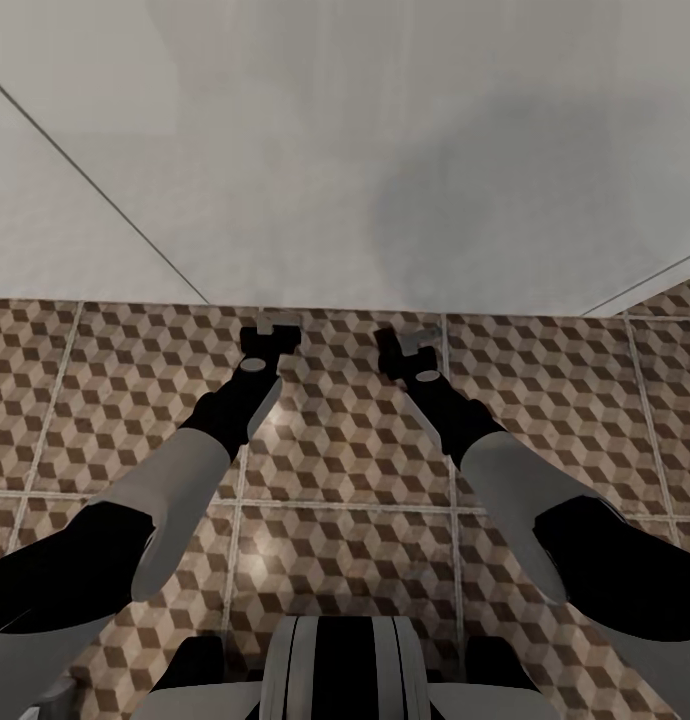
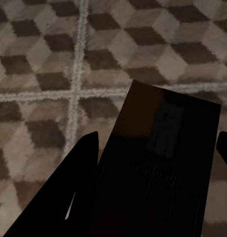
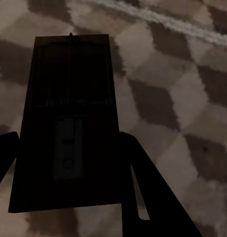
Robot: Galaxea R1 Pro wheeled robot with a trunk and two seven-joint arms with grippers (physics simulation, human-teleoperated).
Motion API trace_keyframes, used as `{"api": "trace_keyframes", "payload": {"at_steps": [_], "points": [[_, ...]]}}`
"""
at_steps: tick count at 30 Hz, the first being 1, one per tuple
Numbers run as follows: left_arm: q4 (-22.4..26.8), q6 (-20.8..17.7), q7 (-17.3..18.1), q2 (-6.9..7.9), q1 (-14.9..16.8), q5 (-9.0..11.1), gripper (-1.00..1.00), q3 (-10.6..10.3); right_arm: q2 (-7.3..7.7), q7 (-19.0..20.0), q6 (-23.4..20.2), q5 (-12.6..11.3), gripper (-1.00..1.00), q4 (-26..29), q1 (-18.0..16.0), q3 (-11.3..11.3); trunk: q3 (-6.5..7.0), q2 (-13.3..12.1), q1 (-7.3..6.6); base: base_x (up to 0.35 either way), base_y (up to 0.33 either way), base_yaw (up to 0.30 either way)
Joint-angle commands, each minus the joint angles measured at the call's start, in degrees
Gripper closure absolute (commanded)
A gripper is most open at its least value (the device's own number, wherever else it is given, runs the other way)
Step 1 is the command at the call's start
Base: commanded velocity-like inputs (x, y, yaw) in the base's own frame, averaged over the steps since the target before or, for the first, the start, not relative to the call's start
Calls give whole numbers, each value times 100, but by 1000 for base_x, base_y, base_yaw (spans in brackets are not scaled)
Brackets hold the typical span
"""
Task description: Take the four mousetraps from the cabinet in the bathroom and place them on the bathroom floor. Make sure all four end up on the same floor surface, and ensure that at least two of them are either under or directly next to the same bathroom sink.
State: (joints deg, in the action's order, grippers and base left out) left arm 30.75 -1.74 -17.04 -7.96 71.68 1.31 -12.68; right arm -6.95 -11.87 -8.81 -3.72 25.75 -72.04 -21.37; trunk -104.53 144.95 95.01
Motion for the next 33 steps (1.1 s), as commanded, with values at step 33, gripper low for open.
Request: {"api": "trace_keyframes", "payload": {"at_steps": [33], "points": [[-122,220,-56,13,-57,10,100,-41,20,-52,372,-67,100,18,6,-51,-3,1,-1,39,0,0]]}}
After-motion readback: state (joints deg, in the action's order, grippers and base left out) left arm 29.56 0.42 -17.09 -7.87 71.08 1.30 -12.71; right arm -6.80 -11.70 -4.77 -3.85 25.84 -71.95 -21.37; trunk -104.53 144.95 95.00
